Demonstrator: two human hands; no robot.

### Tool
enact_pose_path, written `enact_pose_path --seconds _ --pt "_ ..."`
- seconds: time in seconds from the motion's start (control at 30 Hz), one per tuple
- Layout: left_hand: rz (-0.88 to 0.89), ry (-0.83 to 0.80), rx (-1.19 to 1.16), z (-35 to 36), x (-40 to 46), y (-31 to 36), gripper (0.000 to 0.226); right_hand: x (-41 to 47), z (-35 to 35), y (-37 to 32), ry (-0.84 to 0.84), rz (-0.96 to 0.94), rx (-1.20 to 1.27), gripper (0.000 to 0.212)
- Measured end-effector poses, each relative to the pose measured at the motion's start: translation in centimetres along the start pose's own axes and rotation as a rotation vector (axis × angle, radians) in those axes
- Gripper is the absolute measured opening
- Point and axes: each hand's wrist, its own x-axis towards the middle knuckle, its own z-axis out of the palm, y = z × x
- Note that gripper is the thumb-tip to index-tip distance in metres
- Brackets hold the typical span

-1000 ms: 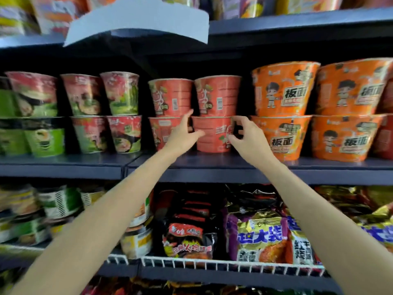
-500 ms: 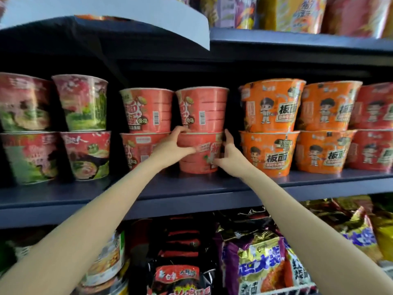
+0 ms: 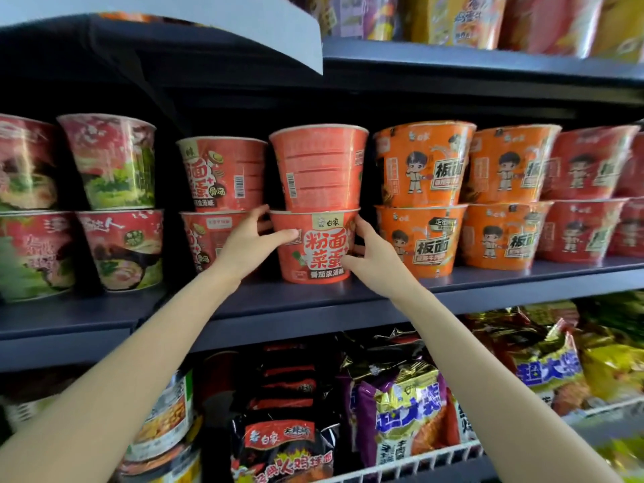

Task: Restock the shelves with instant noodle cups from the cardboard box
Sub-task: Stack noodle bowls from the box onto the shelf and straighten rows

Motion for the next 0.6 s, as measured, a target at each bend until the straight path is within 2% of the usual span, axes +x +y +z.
enact_pose_path --seconds 0.23,0.47,0.53,0.6 --pt "-0.013 0.006 -0.049 0.6 0.1 -0.2 0.078 -1.3 -1.1 -0.1 -0.02 -0.004 -0.005 0.075" --pt "-0.024 -0.021 -0.1 0.7 -0.3 0.4 0.062 -2.3 -1.2 -0.3 0.011 -0.03 -0.007 0.071" --pt "-0.014 -0.046 -0.067 0.6 -0.5 0.9 0.06 -2.4 -1.7 -0.8 0.121 -0.058 -0.002 0.064" --pt "0.01 -0.01 0.032 0.4 -0.4 1.4 0.064 -2.0 -2.3 -1.4 0.313 -0.125 -0.052 0.057"
